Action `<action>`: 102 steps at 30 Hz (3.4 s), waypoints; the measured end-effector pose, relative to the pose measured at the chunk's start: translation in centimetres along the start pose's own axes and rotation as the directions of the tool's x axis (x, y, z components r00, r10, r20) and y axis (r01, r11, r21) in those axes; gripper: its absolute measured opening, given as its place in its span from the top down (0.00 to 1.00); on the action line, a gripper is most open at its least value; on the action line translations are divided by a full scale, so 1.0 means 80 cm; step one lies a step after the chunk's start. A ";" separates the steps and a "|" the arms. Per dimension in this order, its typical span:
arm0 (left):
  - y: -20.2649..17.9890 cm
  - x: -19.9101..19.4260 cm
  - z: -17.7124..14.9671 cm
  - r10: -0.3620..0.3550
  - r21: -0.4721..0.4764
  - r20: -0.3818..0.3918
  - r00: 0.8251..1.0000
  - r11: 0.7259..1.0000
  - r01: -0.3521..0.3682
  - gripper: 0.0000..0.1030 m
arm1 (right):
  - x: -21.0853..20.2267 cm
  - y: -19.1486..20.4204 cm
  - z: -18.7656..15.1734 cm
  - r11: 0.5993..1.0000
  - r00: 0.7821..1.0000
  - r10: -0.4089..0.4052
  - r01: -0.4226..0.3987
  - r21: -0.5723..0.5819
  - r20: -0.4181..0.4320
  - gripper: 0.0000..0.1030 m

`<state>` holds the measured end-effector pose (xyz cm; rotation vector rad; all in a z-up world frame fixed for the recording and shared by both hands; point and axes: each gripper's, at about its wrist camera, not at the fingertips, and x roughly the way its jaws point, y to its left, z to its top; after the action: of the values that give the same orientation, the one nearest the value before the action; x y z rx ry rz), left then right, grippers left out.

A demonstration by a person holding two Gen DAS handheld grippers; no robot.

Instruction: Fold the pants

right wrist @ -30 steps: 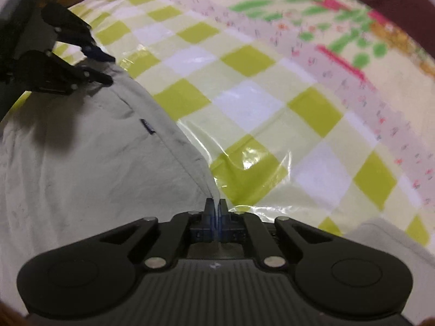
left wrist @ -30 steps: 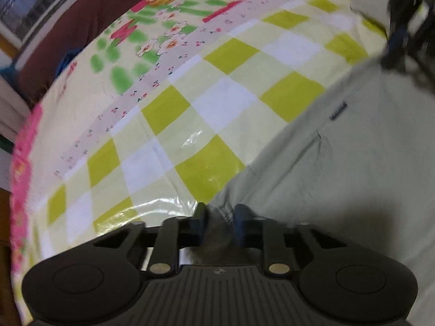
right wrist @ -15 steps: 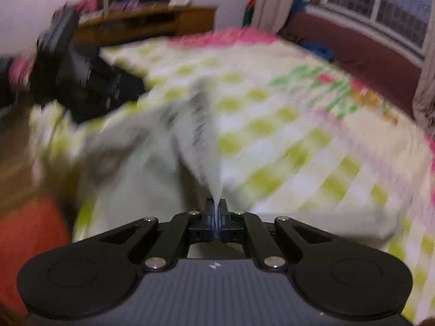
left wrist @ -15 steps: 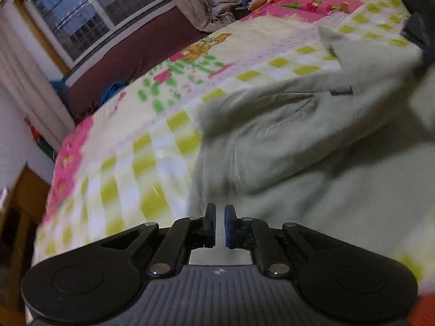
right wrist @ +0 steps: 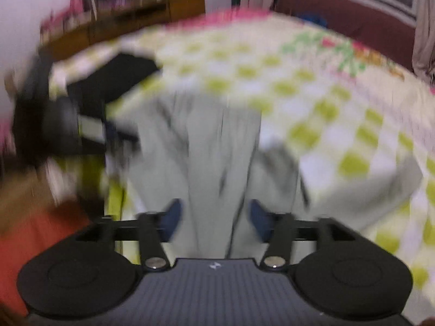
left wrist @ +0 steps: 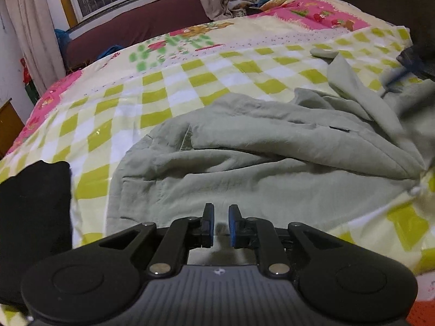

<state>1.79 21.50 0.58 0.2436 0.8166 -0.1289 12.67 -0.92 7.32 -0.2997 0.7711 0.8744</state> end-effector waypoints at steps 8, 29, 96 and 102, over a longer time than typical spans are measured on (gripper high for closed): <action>0.009 0.013 -0.018 0.013 -0.054 -0.017 1.000 0.998 -0.014 0.70 | 0.203 -0.087 0.054 0.959 0.998 -0.011 0.030 0.283 -0.066 0.36; 0.069 0.037 -0.005 0.100 -0.205 0.047 0.994 0.975 -0.088 0.67 | 0.144 -0.006 0.181 0.997 0.977 -0.019 0.002 0.083 0.214 0.93; -0.093 0.063 0.060 0.020 0.043 -0.002 1.000 0.999 -0.020 0.44 | 0.035 -0.339 -0.124 0.430 0.931 -0.340 0.026 0.903 0.135 0.95; -0.102 0.061 0.069 0.019 0.065 -0.006 1.000 0.998 -0.019 0.44 | -0.086 -0.316 -0.140 0.458 0.857 -0.412 -0.099 0.883 0.310 0.95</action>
<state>7.33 12.09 -0.73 0.3133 0.8173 -0.1368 24.24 -26.55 2.74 0.7815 0.5993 0.2223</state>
